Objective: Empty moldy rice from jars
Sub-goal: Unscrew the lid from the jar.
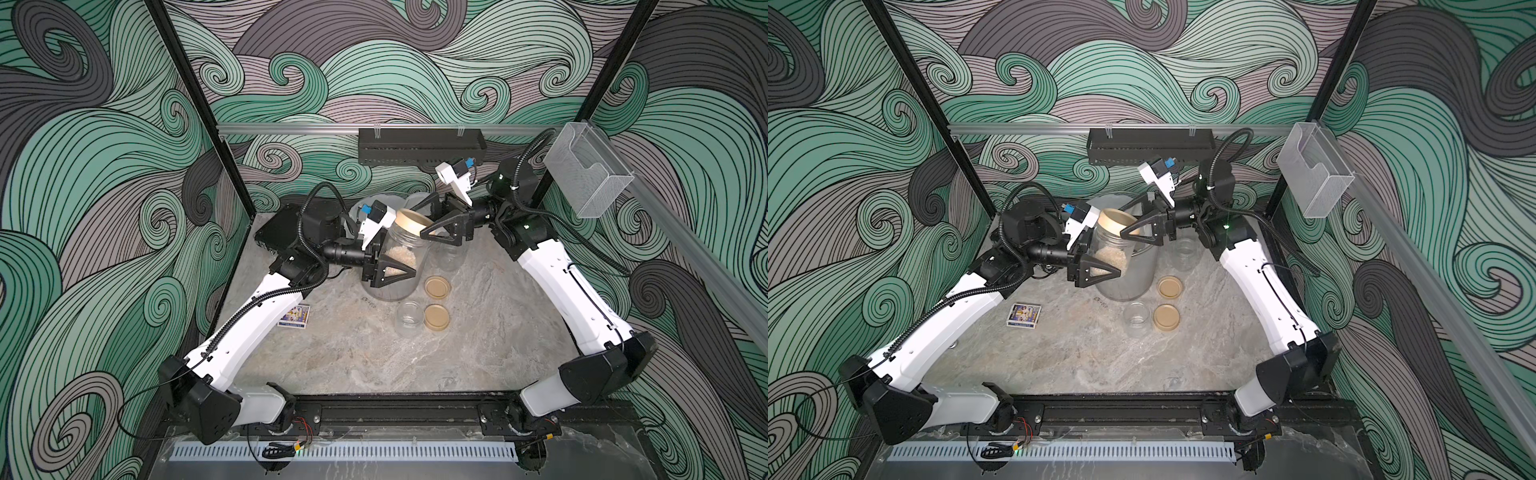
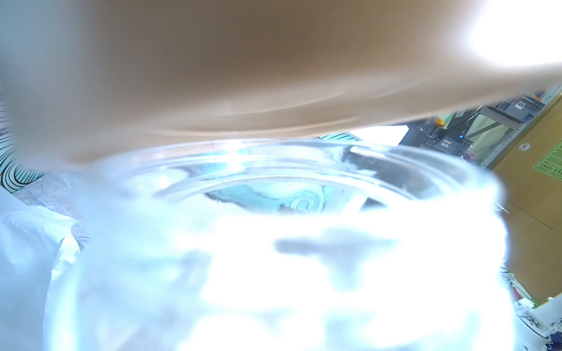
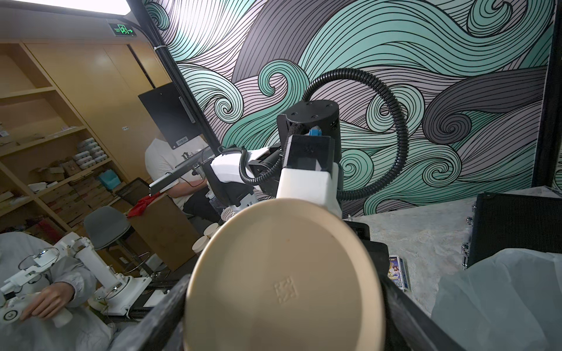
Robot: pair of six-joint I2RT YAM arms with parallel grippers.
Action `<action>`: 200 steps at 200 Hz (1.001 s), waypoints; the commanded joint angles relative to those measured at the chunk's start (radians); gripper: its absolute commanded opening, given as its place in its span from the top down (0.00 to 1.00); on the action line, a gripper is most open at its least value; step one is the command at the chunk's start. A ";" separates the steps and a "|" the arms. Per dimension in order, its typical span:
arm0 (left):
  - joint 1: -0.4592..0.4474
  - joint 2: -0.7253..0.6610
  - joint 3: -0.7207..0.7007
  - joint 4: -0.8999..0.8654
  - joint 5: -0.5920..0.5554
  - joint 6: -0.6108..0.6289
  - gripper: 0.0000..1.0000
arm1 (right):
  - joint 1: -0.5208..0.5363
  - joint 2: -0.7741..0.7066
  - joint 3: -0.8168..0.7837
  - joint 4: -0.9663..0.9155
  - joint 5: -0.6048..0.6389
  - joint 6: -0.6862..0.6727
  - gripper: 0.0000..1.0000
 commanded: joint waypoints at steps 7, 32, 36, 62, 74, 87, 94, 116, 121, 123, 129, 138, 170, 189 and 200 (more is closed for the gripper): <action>-0.010 -0.006 0.019 -0.002 0.014 -0.007 0.66 | -0.004 -0.022 0.012 0.091 0.047 0.011 0.27; -0.010 -0.007 0.018 -0.002 0.008 -0.005 0.66 | -0.026 -0.034 0.010 0.083 0.071 0.001 0.27; -0.010 -0.009 0.019 -0.004 0.005 -0.005 0.66 | -0.032 -0.038 0.010 0.078 0.078 -0.003 0.27; -0.009 -0.019 0.016 -0.010 -0.031 0.007 0.66 | -0.074 -0.068 0.006 0.018 0.133 -0.060 0.26; -0.010 -0.024 0.014 -0.011 -0.050 0.014 0.66 | -0.095 -0.083 0.006 -0.034 0.155 -0.101 0.26; -0.009 -0.030 0.013 -0.012 -0.071 0.021 0.66 | -0.118 -0.104 -0.001 -0.086 0.178 -0.140 0.26; -0.010 -0.032 0.013 -0.012 -0.079 0.024 0.66 | -0.129 -0.115 -0.010 -0.102 0.184 -0.154 0.26; -0.009 -0.033 0.018 -0.022 -0.090 0.040 0.66 | -0.174 -0.162 -0.064 -0.112 0.201 -0.168 0.26; -0.009 -0.032 0.019 -0.029 -0.091 0.047 0.66 | -0.184 -0.173 -0.078 -0.120 0.207 -0.171 0.26; -0.009 -0.030 0.021 -0.031 -0.092 0.049 0.66 | -0.189 -0.178 -0.081 -0.123 0.209 -0.173 0.26; -0.009 -0.029 0.022 -0.038 -0.095 0.053 0.66 | -0.205 -0.189 -0.099 -0.138 0.218 -0.179 0.26; -0.007 -0.030 0.023 -0.044 -0.099 0.059 0.66 | -0.225 -0.211 -0.123 -0.170 0.237 -0.195 0.26; -0.007 -0.033 0.027 -0.059 -0.114 0.077 0.66 | -0.296 -0.290 -0.228 -0.290 0.317 -0.261 0.26; -0.006 -0.032 0.036 -0.076 -0.126 0.093 0.66 | -0.325 -0.336 -0.304 -0.360 0.363 -0.289 0.26; -0.006 -0.030 0.039 -0.080 -0.128 0.098 0.66 | -0.335 -0.356 -0.341 -0.412 0.396 -0.315 0.26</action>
